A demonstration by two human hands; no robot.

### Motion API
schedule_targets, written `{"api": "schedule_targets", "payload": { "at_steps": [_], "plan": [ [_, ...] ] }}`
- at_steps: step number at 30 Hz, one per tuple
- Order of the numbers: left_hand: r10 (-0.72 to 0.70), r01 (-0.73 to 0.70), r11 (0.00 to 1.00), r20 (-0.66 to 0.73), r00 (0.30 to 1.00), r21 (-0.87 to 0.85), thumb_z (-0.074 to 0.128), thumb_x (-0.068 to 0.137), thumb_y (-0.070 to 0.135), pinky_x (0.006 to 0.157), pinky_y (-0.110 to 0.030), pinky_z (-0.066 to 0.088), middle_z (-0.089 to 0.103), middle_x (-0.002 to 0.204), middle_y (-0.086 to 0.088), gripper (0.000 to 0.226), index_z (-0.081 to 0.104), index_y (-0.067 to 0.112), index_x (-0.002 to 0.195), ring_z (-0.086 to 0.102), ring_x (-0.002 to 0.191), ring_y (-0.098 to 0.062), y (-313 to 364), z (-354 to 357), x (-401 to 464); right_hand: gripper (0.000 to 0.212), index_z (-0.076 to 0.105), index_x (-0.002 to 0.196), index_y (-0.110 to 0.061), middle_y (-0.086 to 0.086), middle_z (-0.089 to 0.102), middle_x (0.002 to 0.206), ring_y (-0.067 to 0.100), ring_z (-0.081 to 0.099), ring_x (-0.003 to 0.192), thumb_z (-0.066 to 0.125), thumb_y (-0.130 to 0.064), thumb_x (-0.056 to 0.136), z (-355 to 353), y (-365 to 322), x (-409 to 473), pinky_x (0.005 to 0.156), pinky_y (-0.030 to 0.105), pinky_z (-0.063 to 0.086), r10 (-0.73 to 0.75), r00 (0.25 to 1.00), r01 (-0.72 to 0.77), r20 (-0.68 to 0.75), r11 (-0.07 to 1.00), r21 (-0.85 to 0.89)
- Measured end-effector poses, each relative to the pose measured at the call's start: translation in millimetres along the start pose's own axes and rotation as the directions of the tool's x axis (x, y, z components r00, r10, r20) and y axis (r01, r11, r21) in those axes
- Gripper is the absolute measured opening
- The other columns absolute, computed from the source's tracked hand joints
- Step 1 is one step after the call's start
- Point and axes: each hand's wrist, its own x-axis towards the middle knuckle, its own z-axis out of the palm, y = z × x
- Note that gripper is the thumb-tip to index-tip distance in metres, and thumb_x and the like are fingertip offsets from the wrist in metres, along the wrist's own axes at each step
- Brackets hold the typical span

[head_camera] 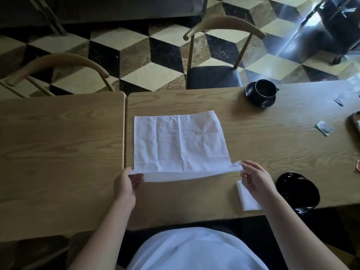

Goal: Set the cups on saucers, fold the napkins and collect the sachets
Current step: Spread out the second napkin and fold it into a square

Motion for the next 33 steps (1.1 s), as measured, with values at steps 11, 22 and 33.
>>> {"api": "schedule_targets", "payload": {
  "at_steps": [11,22,33],
  "plan": [
    [-0.043,0.045,0.997,0.032,0.999,-0.063,0.045,0.094,0.024,0.038,-0.012,0.033,0.056,0.043,0.003,0.026,0.053,0.016,0.07,0.049,0.034,-0.009,81.2,79.9,48.0,0.021,0.071,0.104,-0.013,0.001,0.078,0.107,0.015,0.075,0.099,0.066,-0.017,0.083,76.6,-88.3,91.7,0.079,0.029,0.053,0.066,0.979,-0.031,0.195,0.984,-0.178],
    [-0.061,0.064,0.988,-0.021,0.998,0.144,0.047,0.093,0.024,0.039,-0.016,0.032,0.056,0.04,0.005,0.031,0.058,0.014,0.066,0.045,0.03,-0.009,127.5,144.3,126.5,0.01,0.075,0.093,-0.012,0.002,0.065,0.077,0.01,0.057,0.058,0.072,-0.019,0.087,124.3,-104.9,176.7,0.053,0.02,0.05,-0.095,0.994,0.104,0.045,0.816,-0.569],
    [0.458,-0.255,0.689,-0.136,0.878,0.679,0.055,0.078,0.033,0.062,-0.037,0.05,0.065,0.075,-0.012,0.02,0.055,0.013,0.075,0.059,0.069,-0.029,108.8,136.8,156.7,0.019,0.055,0.073,-0.017,0.002,0.052,0.064,0.022,0.051,0.059,0.069,-0.029,0.074,137.2,-94.3,207.7,0.051,0.025,0.035,-0.221,0.975,0.14,0.025,0.521,-0.842]
  ]
}}
